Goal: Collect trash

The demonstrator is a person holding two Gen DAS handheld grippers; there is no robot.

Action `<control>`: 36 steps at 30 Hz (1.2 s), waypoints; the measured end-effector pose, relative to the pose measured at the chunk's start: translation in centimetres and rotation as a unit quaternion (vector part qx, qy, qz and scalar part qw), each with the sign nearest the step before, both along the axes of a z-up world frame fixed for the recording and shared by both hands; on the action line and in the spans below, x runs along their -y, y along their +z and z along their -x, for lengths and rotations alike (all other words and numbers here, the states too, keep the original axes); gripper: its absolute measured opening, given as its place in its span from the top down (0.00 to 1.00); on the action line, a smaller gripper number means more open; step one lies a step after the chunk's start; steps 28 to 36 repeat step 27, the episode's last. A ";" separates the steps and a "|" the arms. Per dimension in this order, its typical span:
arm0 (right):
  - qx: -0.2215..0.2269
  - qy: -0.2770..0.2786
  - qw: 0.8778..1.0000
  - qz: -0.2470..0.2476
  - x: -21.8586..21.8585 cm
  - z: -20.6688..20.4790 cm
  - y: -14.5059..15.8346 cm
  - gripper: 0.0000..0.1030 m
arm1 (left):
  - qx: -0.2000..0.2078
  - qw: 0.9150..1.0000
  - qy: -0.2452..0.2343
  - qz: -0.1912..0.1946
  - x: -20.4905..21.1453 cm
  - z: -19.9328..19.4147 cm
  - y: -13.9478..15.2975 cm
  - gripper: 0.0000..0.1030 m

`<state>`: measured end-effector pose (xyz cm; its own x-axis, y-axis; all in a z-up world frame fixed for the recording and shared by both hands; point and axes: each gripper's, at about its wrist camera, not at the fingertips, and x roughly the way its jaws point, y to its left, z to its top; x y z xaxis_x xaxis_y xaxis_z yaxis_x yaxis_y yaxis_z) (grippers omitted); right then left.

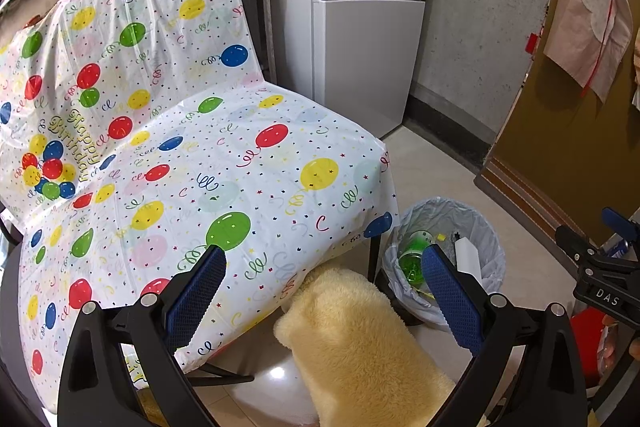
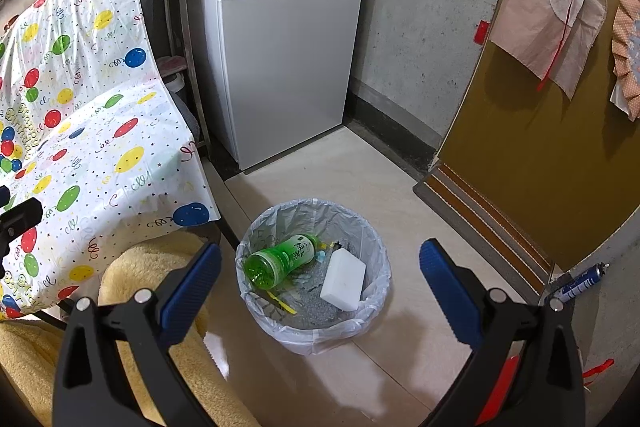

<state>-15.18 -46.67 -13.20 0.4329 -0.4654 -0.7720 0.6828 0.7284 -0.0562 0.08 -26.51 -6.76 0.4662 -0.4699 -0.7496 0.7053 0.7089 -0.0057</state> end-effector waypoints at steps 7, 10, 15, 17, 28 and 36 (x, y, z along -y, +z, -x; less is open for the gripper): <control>0.000 0.000 1.000 0.000 0.0 0.0 -0.1 0.06 | 0.000 1.000 0.000 0.000 0.0 0.1 0.0 0.06; 0.000 0.000 1.000 -0.001 0.0 0.0 0.0 0.06 | -0.001 1.000 -0.001 0.000 0.0 0.1 0.0 0.06; -0.001 -0.001 1.000 -0.001 0.1 -0.1 -0.2 0.06 | 0.000 1.000 -0.003 0.000 0.1 0.2 0.0 0.06; -0.001 -0.001 1.000 -0.003 0.1 0.0 -0.3 0.06 | 0.005 1.000 -0.006 0.000 0.0 0.3 -0.1 0.06; -0.005 0.035 0.999 -0.013 -1.3 -3.7 -1.0 0.06 | -0.024 0.999 0.026 -0.016 -2.8 -3.0 -1.7 0.06; -0.005 0.035 0.999 -0.013 -1.3 -3.7 -1.0 0.06 | -0.024 0.999 0.026 -0.016 -2.8 -3.0 -1.7 0.06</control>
